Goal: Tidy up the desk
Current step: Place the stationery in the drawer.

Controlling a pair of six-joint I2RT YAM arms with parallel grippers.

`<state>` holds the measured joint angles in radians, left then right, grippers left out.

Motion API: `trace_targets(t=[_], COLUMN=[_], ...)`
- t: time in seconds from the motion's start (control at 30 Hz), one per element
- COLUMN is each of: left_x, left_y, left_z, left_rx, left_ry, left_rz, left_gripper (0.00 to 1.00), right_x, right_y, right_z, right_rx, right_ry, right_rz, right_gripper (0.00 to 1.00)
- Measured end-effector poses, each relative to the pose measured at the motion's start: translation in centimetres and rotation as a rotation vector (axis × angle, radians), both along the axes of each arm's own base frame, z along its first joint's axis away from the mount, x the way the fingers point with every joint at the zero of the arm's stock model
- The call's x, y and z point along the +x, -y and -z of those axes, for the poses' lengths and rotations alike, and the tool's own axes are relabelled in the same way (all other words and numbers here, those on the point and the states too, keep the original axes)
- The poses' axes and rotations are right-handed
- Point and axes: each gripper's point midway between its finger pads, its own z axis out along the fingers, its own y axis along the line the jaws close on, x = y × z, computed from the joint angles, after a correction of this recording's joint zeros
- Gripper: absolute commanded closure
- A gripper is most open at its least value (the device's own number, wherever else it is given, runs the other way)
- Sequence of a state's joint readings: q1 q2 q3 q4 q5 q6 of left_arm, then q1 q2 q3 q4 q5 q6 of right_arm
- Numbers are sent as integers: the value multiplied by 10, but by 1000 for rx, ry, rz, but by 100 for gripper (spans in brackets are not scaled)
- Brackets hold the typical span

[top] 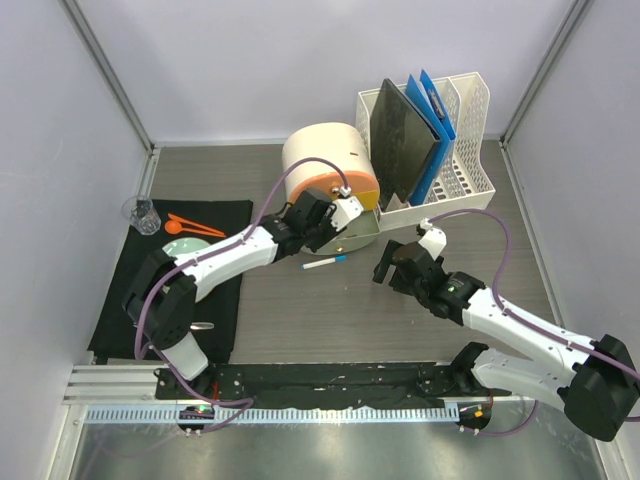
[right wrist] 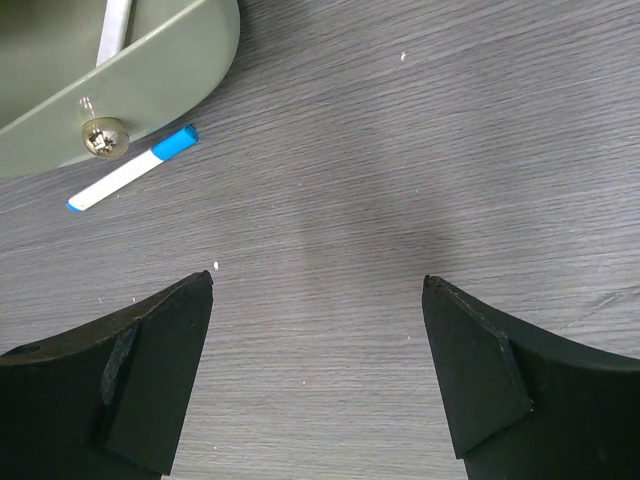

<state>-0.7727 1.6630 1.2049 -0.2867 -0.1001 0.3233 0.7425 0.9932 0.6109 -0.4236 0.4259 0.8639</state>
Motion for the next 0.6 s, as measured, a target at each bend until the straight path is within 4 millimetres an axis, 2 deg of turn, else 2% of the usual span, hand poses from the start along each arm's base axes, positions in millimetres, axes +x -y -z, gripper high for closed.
trace_targets(t=[0.1,0.3,0.43,0.53,0.6], left_x=[3,4,-1,-11,-18], left_y=[-1,-6,-10,-18,-24], left_z=[-3,-10,-34,-63,-82], left_rx=[0,-18,-88,-170,-232], left_ry=[11,21,47,79,102], left_rz=[-18,-67,-105,-133,-152], left_gripper=[57,56,50,41,39], right_x=[0,0,0,0,-1], right_y=[0,0,0,0,0], right_z=[0,0,0,0,2], right_rx=[0,0,0,0,0], right_ry=[0,-1,-1,-1,-2], right_rz=[0,0,0,0,-1], right_gripper=[9,9,9,8,8])
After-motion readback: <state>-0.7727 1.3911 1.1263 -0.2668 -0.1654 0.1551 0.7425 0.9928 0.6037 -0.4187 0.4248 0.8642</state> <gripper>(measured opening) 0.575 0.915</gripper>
